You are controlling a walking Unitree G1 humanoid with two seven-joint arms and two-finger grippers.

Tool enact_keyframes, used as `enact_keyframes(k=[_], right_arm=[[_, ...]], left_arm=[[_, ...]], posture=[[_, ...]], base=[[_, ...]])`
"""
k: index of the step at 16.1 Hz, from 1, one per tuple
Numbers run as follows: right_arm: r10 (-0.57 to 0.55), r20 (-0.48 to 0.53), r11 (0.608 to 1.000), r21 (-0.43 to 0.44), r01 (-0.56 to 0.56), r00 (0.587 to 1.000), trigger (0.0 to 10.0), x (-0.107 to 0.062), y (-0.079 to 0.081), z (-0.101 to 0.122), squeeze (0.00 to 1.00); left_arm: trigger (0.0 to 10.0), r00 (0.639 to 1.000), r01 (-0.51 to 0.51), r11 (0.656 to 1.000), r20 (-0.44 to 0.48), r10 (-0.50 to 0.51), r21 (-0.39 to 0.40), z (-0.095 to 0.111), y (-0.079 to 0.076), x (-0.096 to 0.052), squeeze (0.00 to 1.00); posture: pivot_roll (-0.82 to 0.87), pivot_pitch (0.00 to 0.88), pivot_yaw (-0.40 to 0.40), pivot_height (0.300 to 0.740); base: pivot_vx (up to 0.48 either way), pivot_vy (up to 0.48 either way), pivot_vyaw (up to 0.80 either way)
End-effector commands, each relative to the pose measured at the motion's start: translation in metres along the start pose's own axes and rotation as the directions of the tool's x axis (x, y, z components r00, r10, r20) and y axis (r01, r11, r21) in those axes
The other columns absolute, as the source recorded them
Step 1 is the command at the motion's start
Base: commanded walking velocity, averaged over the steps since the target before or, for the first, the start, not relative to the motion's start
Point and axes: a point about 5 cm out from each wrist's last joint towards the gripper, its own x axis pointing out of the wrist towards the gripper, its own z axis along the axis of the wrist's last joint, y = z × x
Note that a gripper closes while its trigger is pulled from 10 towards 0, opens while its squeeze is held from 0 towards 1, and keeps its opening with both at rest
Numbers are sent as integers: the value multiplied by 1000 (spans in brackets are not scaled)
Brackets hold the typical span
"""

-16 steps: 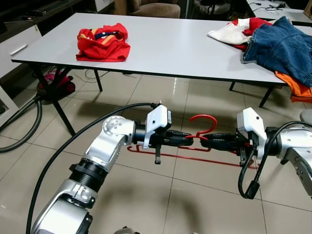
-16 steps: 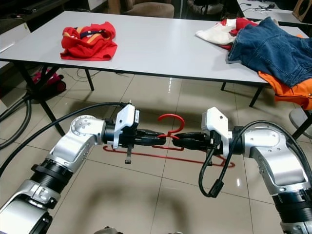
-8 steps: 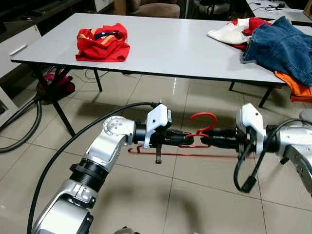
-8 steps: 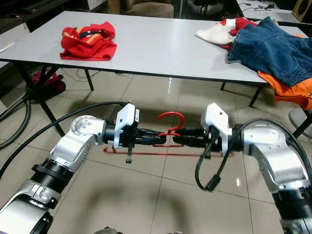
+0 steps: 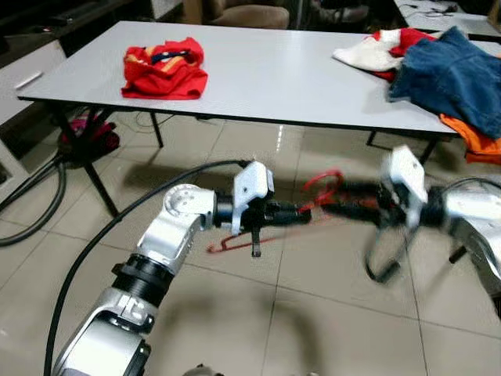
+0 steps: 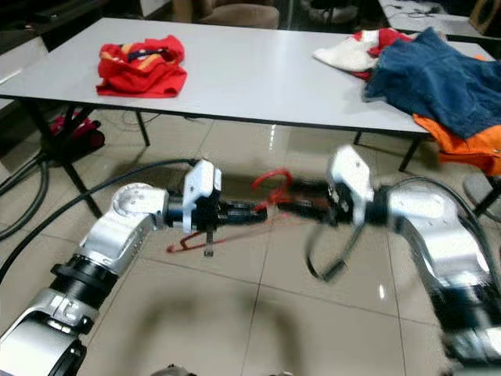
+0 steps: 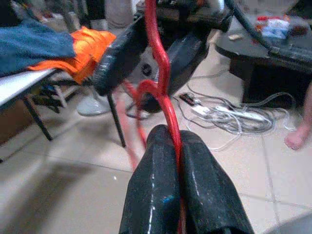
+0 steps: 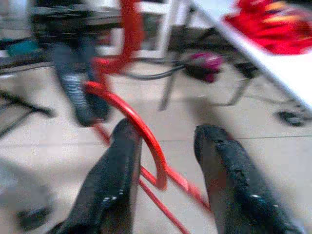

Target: Hang hanger

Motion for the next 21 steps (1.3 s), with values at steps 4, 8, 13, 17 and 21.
enact_keyframes(k=[4,8,13,17,21], right_arm=[[-424,134,899,-57,434,896,10000,-24,-50,26,1000],[-674,298,707,-3,707,676,10000,-35,-73,40,1000],[-726,377,635,48,771,575,10000,-40,-80,47,1000],[-813,437,458,72,886,385,10000,-56,-88,56,1000],[-842,493,292,77,953,219,10000,-61,-84,67,0]], left_arm=[[0,995,77,997,-59,-77,-6,-10,-9,2,0],[0,994,86,996,-62,-87,-8,-13,-13,4,0],[0,991,113,993,-69,-114,-12,-15,-19,6,0],[0,992,111,994,-64,-112,-22,-18,-23,7,0],[0,995,63,997,-80,-66,-37,-21,-21,9,0]], posture=[[-99,0,21,740],[-97,0,20,740],[-99,0,19,740],[-97,5,17,740],[-92,11,20,740]], base=[[0,0,0],[0,0,0],[0,0,0],[0,0,0],[0,0,0]])
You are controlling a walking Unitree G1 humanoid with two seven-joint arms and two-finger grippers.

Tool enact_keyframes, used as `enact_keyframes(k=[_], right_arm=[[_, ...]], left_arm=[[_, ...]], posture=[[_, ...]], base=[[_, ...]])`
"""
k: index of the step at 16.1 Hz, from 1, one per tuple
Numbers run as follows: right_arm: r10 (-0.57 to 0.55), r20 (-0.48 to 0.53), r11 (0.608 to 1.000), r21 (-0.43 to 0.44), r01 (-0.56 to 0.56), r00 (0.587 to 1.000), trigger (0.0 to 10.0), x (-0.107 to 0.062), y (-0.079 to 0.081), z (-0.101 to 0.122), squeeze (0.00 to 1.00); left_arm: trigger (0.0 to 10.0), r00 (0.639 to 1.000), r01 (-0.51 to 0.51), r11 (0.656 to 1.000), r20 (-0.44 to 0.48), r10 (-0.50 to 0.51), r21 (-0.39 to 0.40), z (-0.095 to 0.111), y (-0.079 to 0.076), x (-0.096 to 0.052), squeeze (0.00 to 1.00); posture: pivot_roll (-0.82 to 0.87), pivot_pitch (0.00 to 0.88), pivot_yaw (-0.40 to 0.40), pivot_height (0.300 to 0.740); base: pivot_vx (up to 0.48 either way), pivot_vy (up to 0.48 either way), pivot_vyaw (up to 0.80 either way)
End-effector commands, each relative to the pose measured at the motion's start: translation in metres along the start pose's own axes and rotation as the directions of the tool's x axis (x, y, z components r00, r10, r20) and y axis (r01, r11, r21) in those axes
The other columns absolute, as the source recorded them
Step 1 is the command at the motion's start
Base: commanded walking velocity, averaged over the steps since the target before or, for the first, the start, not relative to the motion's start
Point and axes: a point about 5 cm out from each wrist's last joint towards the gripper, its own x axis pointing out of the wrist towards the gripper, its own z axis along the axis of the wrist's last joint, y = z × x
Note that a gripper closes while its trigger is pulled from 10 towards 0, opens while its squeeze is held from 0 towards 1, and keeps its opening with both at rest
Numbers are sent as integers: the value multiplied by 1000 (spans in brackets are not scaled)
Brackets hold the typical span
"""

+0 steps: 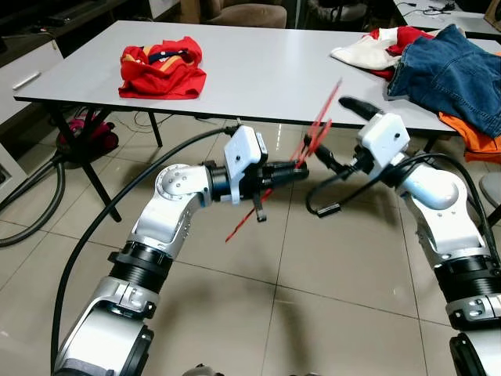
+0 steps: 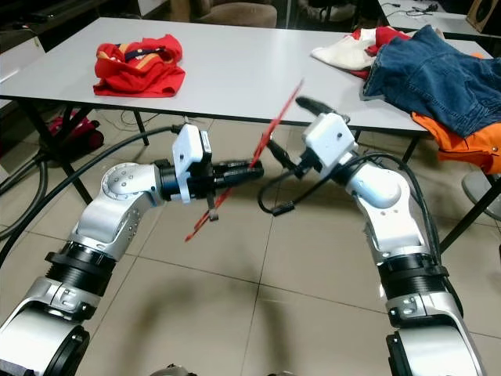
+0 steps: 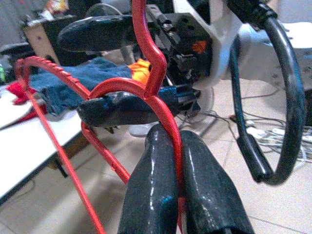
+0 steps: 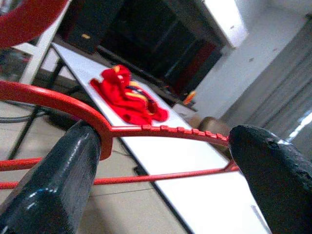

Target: Hang hanger

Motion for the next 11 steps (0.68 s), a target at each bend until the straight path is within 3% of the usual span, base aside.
enact_keyframes(k=[1,3,4,5,6,7,10,11], right_arm=[[-723,65,690,35,723,687,10000,-44,-108,25,0],[-765,95,643,52,764,637,10000,-45,-100,32,0],[-778,13,619,197,761,629,10000,-44,-89,21,1000],[-714,-138,595,397,699,687,10000,-38,-70,-1,1000],[-619,-247,546,548,634,746,10000,-35,-48,-19,1000],[-586,-290,523,577,627,756,10000,-39,-37,-27,1000],[-631,-275,532,528,662,726,10000,-48,-33,-21,1000],[-643,-262,547,500,671,720,10000,-49,-32,-16,35]], left_arm=[[0,958,228,963,-142,-248,-140,-45,-43,3,0],[0,966,185,970,-151,-209,-157,-48,-42,6,0],[0,972,163,972,-144,-188,-170,-49,-41,9,0],[0,973,152,974,-150,-178,-171,-49,-41,10,0],[0,974,133,976,-161,-161,-171,-51,-39,11,0],[0,976,108,979,-170,-138,-172,-52,-37,11,0],[0,985,33,983,-163,-62,-179,-50,-30,12,0],[0,987,9,983,-158,-38,-182,-49,-27,13,0]], posture=[[-92,12,22,740],[-97,13,25,740],[-101,13,23,740],[-100,16,20,740],[-98,17,19,740],[-97,19,20,740],[-96,21,22,740],[-96,22,22,740]], base=[[0,0,0],[0,0,0],[0,0,0],[0,0,0],[0,0,0],[0,0,0],[0,0,0],[0,0,0]])
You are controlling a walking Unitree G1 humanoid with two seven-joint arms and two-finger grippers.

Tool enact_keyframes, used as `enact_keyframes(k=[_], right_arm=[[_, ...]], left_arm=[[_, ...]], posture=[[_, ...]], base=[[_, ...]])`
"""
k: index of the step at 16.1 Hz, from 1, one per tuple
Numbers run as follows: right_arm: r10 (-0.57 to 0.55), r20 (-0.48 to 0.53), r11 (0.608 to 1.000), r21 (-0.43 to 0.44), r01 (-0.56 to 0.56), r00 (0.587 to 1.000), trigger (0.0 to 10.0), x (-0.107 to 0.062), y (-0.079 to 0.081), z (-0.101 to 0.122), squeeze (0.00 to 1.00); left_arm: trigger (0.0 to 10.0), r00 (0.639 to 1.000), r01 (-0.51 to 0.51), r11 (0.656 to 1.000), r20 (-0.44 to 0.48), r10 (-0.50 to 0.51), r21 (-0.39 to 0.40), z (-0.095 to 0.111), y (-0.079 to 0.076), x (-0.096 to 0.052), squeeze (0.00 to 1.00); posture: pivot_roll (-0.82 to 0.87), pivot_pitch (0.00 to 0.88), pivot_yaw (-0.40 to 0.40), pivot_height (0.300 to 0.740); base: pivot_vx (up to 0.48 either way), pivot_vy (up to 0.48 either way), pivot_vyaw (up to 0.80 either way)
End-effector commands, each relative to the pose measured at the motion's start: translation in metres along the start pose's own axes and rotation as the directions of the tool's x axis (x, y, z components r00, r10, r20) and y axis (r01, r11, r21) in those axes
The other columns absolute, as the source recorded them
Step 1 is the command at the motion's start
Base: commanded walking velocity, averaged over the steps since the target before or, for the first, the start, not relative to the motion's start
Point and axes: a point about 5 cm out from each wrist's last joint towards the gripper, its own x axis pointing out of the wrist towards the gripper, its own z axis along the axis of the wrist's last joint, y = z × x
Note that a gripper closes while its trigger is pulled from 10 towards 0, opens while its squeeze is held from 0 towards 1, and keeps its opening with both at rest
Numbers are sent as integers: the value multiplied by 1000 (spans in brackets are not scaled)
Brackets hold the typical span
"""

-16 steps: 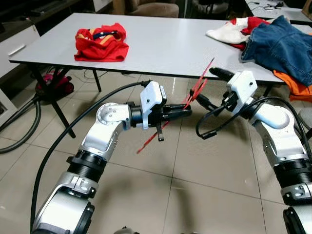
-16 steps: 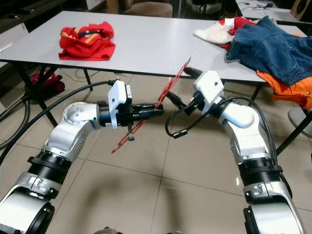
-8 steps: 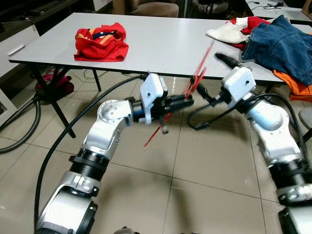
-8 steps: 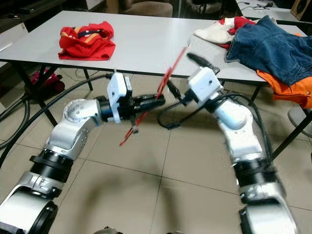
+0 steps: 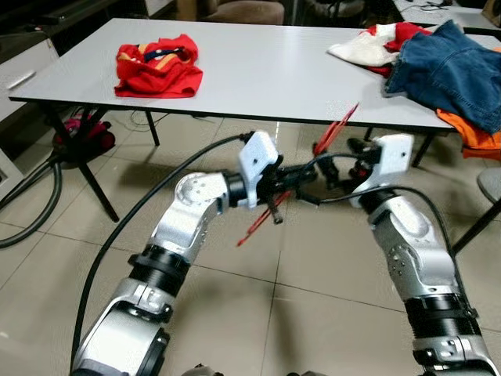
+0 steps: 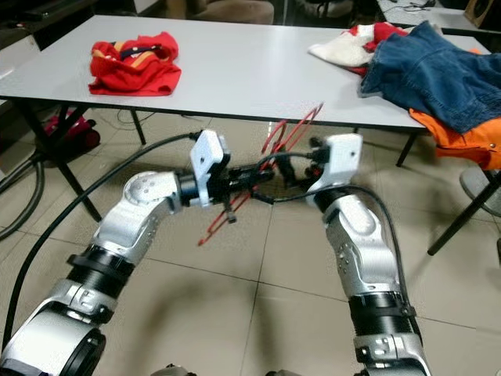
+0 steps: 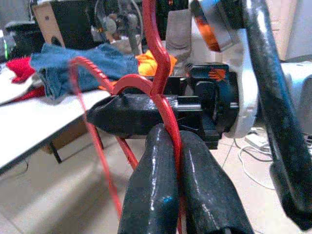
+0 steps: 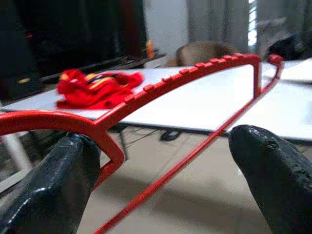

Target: Hang hanger

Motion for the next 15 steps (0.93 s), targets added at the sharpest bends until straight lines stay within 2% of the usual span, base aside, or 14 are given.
enact_keyframes(k=[1,3,4,5,7,8,10,12,13,14,15], right_arm=[[-272,225,962,27,273,935,10000,-16,-39,55,0],[-232,204,973,49,227,951,10000,-21,-27,56,0],[-166,164,986,28,164,972,10000,-24,-19,54,0],[-93,105,992,-76,101,990,10000,-29,-12,50,0],[-42,57,977,-208,53,997,10000,-36,-9,49,0],[-33,39,949,-312,43,999,10000,-41,-10,48,0],[-30,25,900,-434,38,999,10000,-46,-12,44,0],[-22,2,884,-467,21,1000,10000,-46,-11,41,0],[-1,-20,867,-497,-9,1000,10000,-46,-8,38,0],[22,-41,869,-493,-40,999,10000,-46,-4,36,0],[31,-53,904,-425,-51,998,10000,-49,-1,31,0]], left_arm=[[0,990,22,993,-133,-37,-114,-38,-12,-10,0],[0,990,-37,992,-140,20,-122,-38,-7,-7,0],[0,987,-92,987,-142,73,-134,-39,-3,-6,0],[0,969,-214,966,-160,190,-146,-41,7,-4,0],[0,936,-327,934,-189,298,-142,-46,15,-5,0],[0,917,-381,911,-190,351,-156,-47,18,-5,0],[0,873,-477,863,-204,443,-168,-50,23,-7,0],[0,868,-480,868,-209,450,-127,-52,22,-5,0],[0,859,-488,870,-218,464,-70,-53,22,-4,0],[0,855,-487,872,-225,468,-39,-53,21,-3,0],[0,823,-530,848,-246,512,-5,-55,26,-5,0]], posture=[[-97,24,24,740],[-102,27,28,740],[-104,28,29,740],[-106,27,29,740],[-110,25,28,740],[-113,22,27,740],[-116,15,25,740],[-116,10,21,740],[-117,9,20,740],[-116,6,18,740],[-115,5,15,740]], base=[[0,0,0],[0,0,0],[0,0,0],[0,0,0],[0,0,0],[0,0,0],[0,0,0],[0,0,0],[0,0,0],[0,0,0],[0,0,0]])
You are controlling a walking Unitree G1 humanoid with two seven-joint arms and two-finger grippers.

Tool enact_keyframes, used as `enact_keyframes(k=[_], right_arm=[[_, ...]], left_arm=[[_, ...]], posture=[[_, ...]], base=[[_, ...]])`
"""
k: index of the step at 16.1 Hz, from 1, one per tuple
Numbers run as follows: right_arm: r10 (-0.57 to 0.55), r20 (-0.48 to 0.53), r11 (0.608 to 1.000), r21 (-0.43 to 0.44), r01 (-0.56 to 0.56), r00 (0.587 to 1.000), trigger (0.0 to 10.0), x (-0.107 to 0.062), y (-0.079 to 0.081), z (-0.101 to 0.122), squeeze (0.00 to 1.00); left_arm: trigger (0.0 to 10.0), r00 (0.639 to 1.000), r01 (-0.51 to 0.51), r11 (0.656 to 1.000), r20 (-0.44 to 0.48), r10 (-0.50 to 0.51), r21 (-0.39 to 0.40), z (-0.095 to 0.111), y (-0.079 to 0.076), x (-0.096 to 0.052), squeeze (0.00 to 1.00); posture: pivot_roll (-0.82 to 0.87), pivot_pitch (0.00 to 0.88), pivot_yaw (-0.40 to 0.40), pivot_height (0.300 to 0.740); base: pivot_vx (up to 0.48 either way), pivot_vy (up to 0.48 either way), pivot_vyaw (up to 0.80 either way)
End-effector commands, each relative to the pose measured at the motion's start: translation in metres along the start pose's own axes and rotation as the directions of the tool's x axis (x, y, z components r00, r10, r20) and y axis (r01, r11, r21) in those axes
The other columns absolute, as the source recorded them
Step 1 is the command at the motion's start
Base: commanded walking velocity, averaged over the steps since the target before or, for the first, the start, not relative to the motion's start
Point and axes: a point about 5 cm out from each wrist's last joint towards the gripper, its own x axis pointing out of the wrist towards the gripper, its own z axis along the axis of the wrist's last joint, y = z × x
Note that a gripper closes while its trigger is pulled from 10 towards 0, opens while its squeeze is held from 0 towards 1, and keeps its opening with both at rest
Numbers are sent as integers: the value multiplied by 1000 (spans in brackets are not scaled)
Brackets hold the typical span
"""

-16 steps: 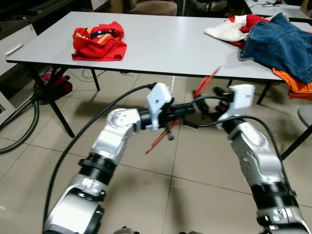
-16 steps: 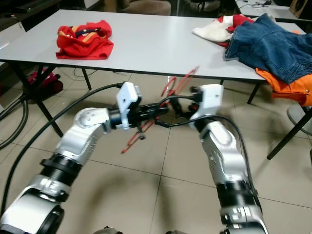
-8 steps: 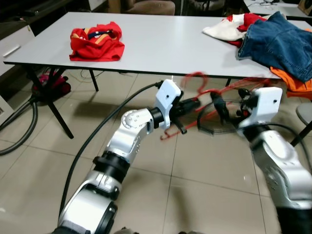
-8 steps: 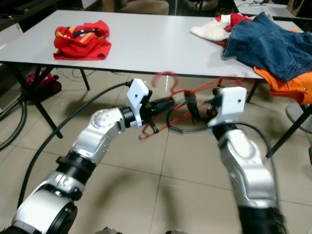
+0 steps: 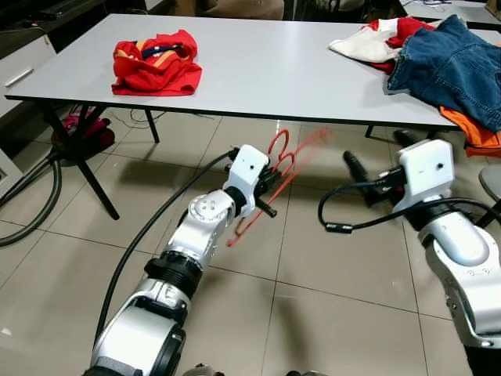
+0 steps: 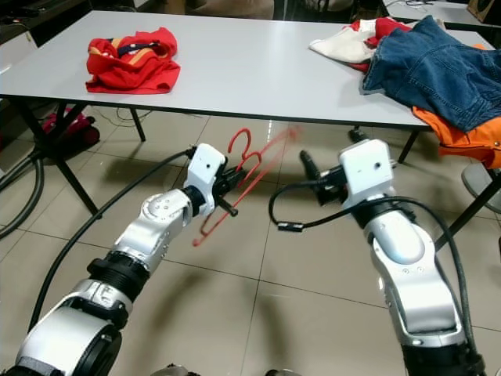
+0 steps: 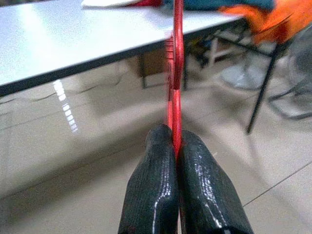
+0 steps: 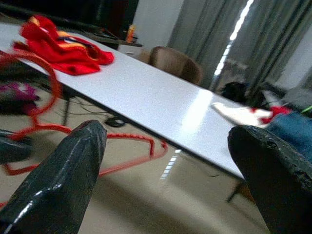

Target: Hang hanger

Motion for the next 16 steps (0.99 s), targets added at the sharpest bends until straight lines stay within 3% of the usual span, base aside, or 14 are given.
enact_keyframes(k=[1,2,5,6,8,9,11,12,15,16], right_arm=[[11,-10,999,50,-11,1000,10000,-2,3,-1,0],[-6,-55,986,166,15,998,10000,-6,9,-13,0],[-72,-148,941,318,116,986,10000,-8,20,-43,0],[-74,-154,940,320,120,985,10000,-7,22,-46,0],[-36,-197,973,216,79,980,10000,-5,38,-69,0],[-24,-195,980,188,61,981,10000,-4,40,-70,0],[36,-194,998,63,-24,980,10000,3,58,-80,0],[55,-199,998,20,-52,978,10000,4,62,-84,0],[139,-189,981,-108,-162,972,10000,5,79,-95,0],[151,-191,978,-111,-174,970,10000,4,81,-96,0]], left_arm=[[0,999,-43,999,8,43,31,7,6,2,0],[0,993,-120,993,3,120,-4,8,14,3,0],[0,969,-212,964,91,228,-158,28,21,5,0],[0,963,-227,955,101,249,-190,32,22,5,0],[0,956,-231,903,91,280,-361,41,22,10,0],[0,956,-230,901,87,280,-368,42,21,10,0],[8784,964,-209,910,81,254,-358,42,12,12,0],[10000,964,-212,918,84,253,-335,41,10,11,0],[10000,960,-238,919,71,273,-316,40,9,10,0],[10000,959,-238,921,75,273,-307,41,9,10,0]], posture=[[-115,4,15,740],[-115,1,13,740],[-118,0,14,740],[-119,0,16,740],[-113,1,16,740],[-113,1,16,740],[-101,3,13,740],[-99,4,12,740],[-88,12,7,740],[-87,13,6,740]], base=[[0,0,0],[0,0,0],[0,0,0],[0,0,0],[0,0,0],[0,0,0],[0,0,0],[0,0,0],[0,0,0],[0,0,0]])
